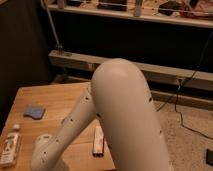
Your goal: Drag the pepper across the table
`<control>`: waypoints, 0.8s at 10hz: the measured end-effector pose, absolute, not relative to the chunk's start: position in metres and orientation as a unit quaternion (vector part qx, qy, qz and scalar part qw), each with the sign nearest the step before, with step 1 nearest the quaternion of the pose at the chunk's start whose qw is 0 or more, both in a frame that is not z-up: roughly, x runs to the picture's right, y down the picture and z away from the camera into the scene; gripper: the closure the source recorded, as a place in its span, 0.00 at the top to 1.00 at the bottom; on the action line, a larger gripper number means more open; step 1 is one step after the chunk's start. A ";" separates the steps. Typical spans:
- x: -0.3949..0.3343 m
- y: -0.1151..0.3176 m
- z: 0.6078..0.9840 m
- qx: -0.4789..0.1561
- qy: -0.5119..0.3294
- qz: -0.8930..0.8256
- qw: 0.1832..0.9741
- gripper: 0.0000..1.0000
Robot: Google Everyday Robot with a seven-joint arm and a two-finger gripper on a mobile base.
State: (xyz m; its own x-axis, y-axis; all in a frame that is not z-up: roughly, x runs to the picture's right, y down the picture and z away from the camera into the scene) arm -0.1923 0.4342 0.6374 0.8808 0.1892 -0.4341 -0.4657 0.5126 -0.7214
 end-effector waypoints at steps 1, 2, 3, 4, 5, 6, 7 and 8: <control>-0.192 0.433 0.637 -0.457 0.150 0.190 0.856 0.66; -0.195 0.429 0.638 -0.458 0.145 0.191 0.856 0.66; -0.198 0.423 0.640 -0.456 0.140 0.196 0.857 0.66; -0.202 0.413 0.644 -0.450 0.134 0.207 0.858 0.66; -0.210 0.395 0.650 -0.439 0.123 0.223 0.862 0.66; -0.221 0.368 0.657 -0.421 0.107 0.244 0.867 0.66; -0.228 0.348 0.662 -0.407 0.097 0.260 0.870 0.66; -0.235 0.330 0.669 -0.394 0.086 0.275 0.873 0.66</control>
